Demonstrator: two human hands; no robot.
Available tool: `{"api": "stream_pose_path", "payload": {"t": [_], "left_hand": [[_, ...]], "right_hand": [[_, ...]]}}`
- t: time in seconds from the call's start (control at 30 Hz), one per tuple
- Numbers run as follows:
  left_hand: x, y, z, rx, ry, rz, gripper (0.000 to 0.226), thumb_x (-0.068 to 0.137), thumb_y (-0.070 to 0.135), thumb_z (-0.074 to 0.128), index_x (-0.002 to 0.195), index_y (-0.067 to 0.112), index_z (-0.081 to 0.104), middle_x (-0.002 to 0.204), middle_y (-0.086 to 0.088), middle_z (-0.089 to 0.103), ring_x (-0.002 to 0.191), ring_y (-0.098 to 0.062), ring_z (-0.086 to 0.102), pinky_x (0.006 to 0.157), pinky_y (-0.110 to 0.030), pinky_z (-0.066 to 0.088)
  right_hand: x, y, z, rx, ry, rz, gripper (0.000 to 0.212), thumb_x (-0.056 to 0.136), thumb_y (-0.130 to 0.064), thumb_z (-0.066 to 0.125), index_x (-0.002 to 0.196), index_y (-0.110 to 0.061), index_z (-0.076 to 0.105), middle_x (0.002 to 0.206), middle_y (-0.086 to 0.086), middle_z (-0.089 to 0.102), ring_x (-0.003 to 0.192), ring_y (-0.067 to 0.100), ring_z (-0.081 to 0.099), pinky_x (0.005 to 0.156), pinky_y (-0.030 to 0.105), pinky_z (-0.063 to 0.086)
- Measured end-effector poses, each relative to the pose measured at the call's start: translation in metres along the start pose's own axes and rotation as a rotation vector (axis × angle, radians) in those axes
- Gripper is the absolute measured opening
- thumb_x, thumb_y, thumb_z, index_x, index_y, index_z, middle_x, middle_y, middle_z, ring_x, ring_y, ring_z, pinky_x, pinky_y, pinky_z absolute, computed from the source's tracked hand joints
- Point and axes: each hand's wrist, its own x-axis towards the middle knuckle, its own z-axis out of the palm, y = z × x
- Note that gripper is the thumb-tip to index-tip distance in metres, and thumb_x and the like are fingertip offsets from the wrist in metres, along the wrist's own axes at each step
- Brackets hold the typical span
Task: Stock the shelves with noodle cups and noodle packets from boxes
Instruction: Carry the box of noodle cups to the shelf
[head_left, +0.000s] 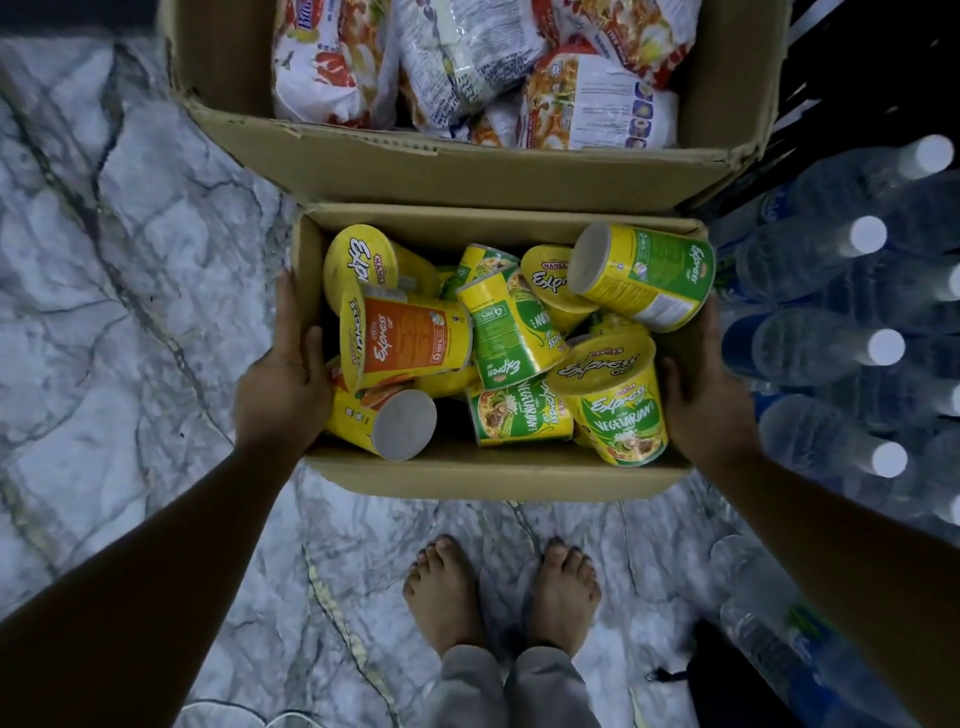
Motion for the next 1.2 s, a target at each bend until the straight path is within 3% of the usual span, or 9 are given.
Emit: {"api": "stream_pose_path", "payload": {"t": [0.2,0.37,0.6,0.77,0.87,1.0,1.1,1.2], "left_hand": [[0.002,-0.003,0.0,0.016,-0.005,0.011,0.064,0.11,0.042,0.035,0.163,0.042,-0.002,0.064,-0.001,0.052,0.055,-0.027,0.055,0.053,-0.038,0.049],[0.002,0.002,-0.004,0.05,-0.033,0.037,0.068,0.111,0.029,0.037,0.165,0.029,-0.003,0.06,0.001,0.048,0.05,-0.022,0.05,0.046,-0.029,0.033],[-0.011,0.005,-0.026,0.078,-0.133,0.032,0.073,0.109,0.022,0.041,0.165,0.031,-0.005,0.059,-0.007,0.049,0.056,-0.032,0.053,0.054,-0.038,0.04],[-0.058,0.012,-0.065,0.047,-0.168,-0.006,0.072,0.109,0.021,0.042,0.165,0.027,-0.004,0.061,-0.003,0.049,0.054,-0.024,0.049,0.05,-0.032,0.031],[-0.09,0.023,-0.097,0.028,-0.198,-0.046,0.071,0.109,0.023,0.042,0.165,0.028,-0.001,0.077,-0.012,0.06,0.064,-0.031,0.055,0.057,-0.035,0.037],[-0.135,0.043,-0.154,0.009,-0.25,-0.133,0.065,0.109,0.028,0.041,0.165,0.033,0.006,0.117,-0.03,0.065,0.099,-0.049,0.063,0.077,-0.049,0.047],[-0.17,0.059,-0.201,0.018,-0.252,-0.153,0.065,0.109,0.027,0.042,0.165,0.032,0.009,0.12,-0.032,0.064,0.103,-0.052,0.062,0.083,-0.054,0.049],[-0.201,0.071,-0.247,0.033,-0.248,-0.168,0.064,0.109,0.029,0.042,0.164,0.032,0.009,0.122,-0.034,0.063,0.107,-0.054,0.061,0.085,-0.055,0.048]], "right_hand": [[0.001,0.003,0.0,0.016,-0.031,-0.002,0.092,0.101,-0.018,0.057,0.161,-0.039,-0.009,0.092,0.033,0.068,0.079,0.049,0.067,0.073,0.05,0.054],[0.002,0.003,-0.001,0.016,-0.048,-0.025,0.093,0.101,-0.012,0.056,0.16,-0.038,-0.011,0.089,0.033,0.067,0.075,0.047,0.066,0.07,0.049,0.054],[-0.028,-0.003,-0.02,-0.007,-0.098,-0.01,0.095,0.097,-0.005,0.056,0.163,-0.031,-0.006,0.086,0.033,0.067,0.072,0.048,0.064,0.068,0.049,0.054],[-0.081,-0.011,-0.052,0.009,-0.086,-0.026,0.094,0.095,0.0,0.059,0.165,-0.023,0.001,0.078,0.032,0.065,0.065,0.046,0.063,0.061,0.037,0.04],[-0.114,-0.021,-0.084,0.006,-0.086,-0.019,0.093,0.093,0.002,0.06,0.165,-0.02,0.005,0.09,0.036,0.066,0.076,0.05,0.064,0.065,0.043,0.044],[-0.16,-0.033,-0.13,-0.007,-0.116,0.0,0.097,0.095,-0.003,0.061,0.164,-0.029,-0.002,0.088,0.033,0.067,0.073,0.047,0.066,0.064,0.045,0.05],[-0.191,-0.05,-0.173,0.009,-0.13,-0.008,0.101,0.094,-0.002,0.06,0.163,-0.035,-0.007,0.087,0.03,0.069,0.071,0.045,0.066,0.065,0.049,0.054],[-0.222,-0.074,-0.218,-0.015,-0.177,0.01,0.101,0.097,-0.005,0.06,0.162,-0.036,-0.011,0.082,0.025,0.068,0.068,0.043,0.065,0.058,0.04,0.048]]}}
